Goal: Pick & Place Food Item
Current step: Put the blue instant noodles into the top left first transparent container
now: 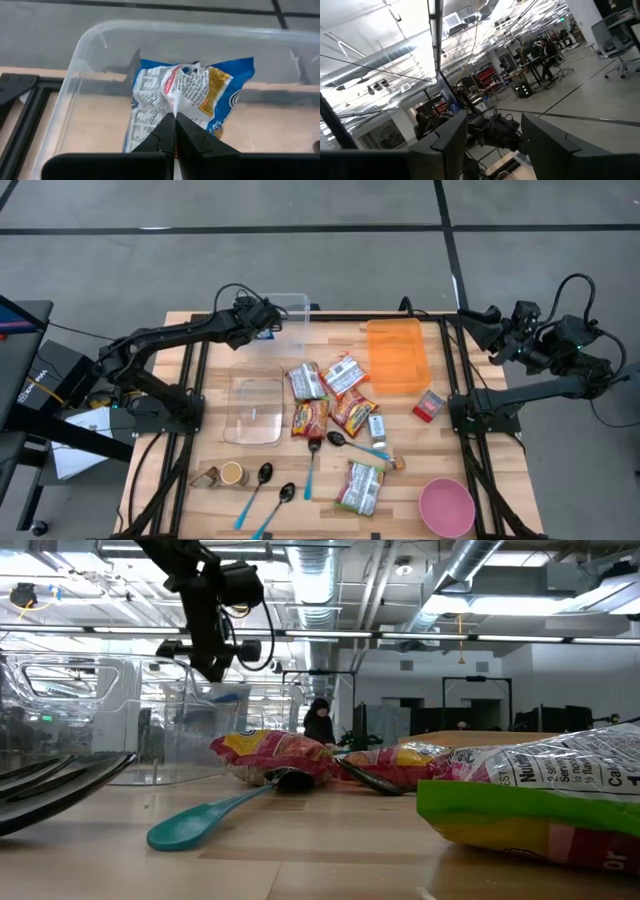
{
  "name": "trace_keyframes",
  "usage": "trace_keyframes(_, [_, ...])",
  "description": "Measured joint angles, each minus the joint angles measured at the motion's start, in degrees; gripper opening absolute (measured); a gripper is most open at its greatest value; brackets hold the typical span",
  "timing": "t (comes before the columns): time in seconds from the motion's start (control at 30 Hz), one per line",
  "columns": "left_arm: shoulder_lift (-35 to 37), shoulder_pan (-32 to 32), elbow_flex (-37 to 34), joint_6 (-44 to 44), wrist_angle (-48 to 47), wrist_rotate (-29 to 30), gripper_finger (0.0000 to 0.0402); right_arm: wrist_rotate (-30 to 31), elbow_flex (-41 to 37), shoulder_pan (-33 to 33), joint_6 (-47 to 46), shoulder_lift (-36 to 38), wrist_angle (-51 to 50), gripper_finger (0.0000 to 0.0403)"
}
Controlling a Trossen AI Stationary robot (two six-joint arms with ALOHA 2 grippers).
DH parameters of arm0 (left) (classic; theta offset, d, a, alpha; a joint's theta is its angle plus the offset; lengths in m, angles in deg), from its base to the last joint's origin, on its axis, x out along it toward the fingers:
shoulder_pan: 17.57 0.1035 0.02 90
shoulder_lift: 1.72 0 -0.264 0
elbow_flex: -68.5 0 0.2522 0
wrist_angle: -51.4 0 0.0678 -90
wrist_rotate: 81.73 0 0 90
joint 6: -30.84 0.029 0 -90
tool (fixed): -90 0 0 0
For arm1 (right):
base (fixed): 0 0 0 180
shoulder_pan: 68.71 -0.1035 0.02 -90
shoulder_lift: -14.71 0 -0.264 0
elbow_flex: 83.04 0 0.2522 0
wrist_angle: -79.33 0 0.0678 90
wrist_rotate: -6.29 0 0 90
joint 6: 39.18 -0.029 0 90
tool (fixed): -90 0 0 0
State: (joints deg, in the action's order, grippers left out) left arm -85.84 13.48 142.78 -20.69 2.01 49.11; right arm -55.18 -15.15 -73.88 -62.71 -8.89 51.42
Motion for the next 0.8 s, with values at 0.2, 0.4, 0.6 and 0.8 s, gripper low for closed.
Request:
trace_keyframes(0.2, [0.0,1.1,-1.38,0.96,2.52,-1.87,0.0,0.07,0.0,0.0,0.0,0.0,0.04,0.018])
trace_keyframes(0.4, [0.0,1.22,-2.9,1.53,2.63,-2.23,0.0,0.07,0.0,0.0,-0.02,0.0,0.46,0.018])
trace_keyframes(0.6, [0.0,1.22,-3.44,1.53,2.69,-2.2,0.0,0.07,0.0,0.0,-0.02,0.0,0.61,0.018])
trace_keyframes(0.8, [0.0,1.22,-3.44,1.53,2.72,-2.2,0.0,0.07,0.0,0.0,-0.02,0.0,0.61,0.018])
